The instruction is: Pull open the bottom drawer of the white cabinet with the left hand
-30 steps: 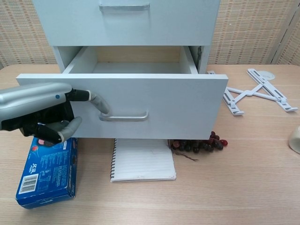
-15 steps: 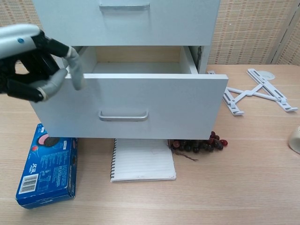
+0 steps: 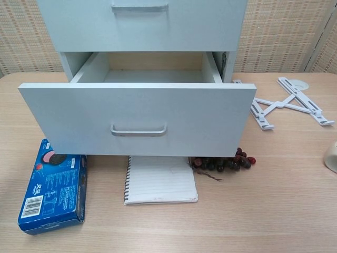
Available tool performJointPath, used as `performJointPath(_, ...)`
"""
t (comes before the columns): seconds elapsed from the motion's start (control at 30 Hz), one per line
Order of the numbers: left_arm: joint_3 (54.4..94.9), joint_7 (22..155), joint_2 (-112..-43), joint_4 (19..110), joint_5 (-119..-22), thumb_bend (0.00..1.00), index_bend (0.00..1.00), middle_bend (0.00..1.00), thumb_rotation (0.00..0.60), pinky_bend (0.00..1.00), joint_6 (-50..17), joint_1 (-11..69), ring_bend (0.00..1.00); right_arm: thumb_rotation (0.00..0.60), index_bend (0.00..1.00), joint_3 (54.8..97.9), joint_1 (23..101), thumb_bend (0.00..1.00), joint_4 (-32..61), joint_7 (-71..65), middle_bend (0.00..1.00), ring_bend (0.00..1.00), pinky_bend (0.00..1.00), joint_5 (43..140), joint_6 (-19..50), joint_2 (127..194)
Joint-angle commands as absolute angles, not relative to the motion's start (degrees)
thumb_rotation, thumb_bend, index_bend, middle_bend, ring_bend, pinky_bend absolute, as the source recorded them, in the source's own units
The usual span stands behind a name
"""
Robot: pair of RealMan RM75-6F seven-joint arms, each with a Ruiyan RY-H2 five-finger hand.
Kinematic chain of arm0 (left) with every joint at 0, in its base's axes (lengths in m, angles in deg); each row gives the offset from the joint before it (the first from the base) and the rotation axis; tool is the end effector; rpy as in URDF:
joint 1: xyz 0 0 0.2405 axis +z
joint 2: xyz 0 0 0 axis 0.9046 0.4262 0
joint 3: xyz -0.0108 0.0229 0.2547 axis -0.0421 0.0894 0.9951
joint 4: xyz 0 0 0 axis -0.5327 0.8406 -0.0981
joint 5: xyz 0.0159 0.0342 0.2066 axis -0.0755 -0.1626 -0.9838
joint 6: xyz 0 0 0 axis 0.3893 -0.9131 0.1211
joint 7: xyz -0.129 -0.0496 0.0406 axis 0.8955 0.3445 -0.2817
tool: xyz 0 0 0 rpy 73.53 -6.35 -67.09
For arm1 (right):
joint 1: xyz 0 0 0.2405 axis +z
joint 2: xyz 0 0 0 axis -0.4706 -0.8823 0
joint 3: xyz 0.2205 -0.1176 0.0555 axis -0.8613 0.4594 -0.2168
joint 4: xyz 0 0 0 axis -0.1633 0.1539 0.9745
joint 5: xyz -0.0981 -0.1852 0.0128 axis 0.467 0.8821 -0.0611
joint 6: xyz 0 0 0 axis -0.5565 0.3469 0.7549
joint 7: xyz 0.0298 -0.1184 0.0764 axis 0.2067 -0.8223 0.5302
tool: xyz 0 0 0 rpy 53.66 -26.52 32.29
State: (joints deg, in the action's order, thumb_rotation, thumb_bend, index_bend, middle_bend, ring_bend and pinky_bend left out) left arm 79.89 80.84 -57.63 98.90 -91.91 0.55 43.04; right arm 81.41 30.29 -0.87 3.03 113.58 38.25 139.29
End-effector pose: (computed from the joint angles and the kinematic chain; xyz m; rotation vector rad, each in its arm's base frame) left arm -0.2059 0.2468 0.1381 -1.5558 -0.8553 -1.1291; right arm -0.3262 -0.1752 0.1875 1.2847 -0.9161 0.9584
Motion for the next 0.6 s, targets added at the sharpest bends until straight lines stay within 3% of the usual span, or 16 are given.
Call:
performJointPath(0.03, 79.9, 79.1, -57.9, 94.5, -88.5, 0.67, 0.59, 0.75, 0.6, 0.87, 1.5, 45.4, 0.71, 0.6, 0.31, 81.5, 30.5, 0.2, -0.8, 3.0, 0.39, 0.33, 0.44, 113.6, 38.0, 139.3)
performJointPath(0.17, 81.0, 75.6, -59.1, 90.7, -86.0, 0.64, 0.49, 0.65, 0.6, 0.71, 2.6, 48.1, 0.6, 0.6, 0.31, 81.7, 31.0, 0.2, -1.1, 2.7, 0.39, 0.33, 0.44, 113.7, 36.8, 139.2)
performJointPath(0.23, 81.9, 74.7, -59.2, 90.1, -85.2, 0.58, 0.39, 0.52, 0.6, 0.56, 2.4, 49.3, 0.5, 0.6, 0.31, 81.7, 31.0, 0.2, -1.3, 2.5, 0.39, 0.33, 0.44, 113.5, 36.7, 139.2)
performJointPath(0.33, 82.9, 73.8, -60.2, 88.9, -85.0, 0.53, 0.29, 0.39, 0.6, 0.44, 3.4, 51.3, 0.39, 0.6, 0.31, 81.6, 31.1, 0.2, -1.3, 2.2, 0.39, 0.33, 0.44, 113.1, 36.5, 139.4)
performJointPath(0.6, 83.4, 75.2, -64.1, 85.3, -86.9, 0.48, 0.21, 0.3, 0.6, 0.31, 6.7, 54.9, 0.33, 0.6, 0.31, 81.6, 31.3, 0.2, -1.0, 2.2, 0.39, 0.33, 0.44, 112.8, 36.2, 140.0)
